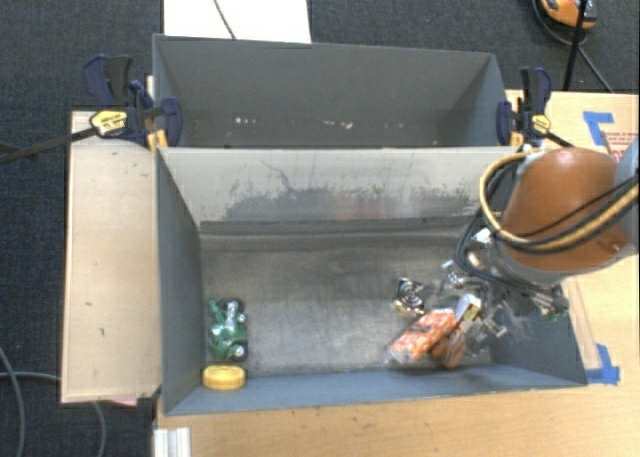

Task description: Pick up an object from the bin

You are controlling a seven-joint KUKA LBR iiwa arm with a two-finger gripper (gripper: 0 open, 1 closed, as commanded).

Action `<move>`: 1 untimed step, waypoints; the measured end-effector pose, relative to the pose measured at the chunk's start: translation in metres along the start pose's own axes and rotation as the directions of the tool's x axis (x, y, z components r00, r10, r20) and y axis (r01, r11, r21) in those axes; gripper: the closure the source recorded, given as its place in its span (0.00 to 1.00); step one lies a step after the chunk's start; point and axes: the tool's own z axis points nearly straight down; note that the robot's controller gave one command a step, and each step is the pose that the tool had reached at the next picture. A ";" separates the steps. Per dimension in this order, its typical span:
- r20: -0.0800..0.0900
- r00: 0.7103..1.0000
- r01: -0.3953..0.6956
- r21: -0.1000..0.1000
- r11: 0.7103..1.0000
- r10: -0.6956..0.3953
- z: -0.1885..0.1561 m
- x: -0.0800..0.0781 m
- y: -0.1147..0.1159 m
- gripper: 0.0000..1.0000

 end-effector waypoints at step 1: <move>-0.002 0.977 0.215 0.000 0.977 -0.215 0.051 -0.003 -0.002 0.00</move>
Offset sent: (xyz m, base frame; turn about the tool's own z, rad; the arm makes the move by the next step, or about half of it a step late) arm 0.0128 0.0022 -0.0591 -0.2798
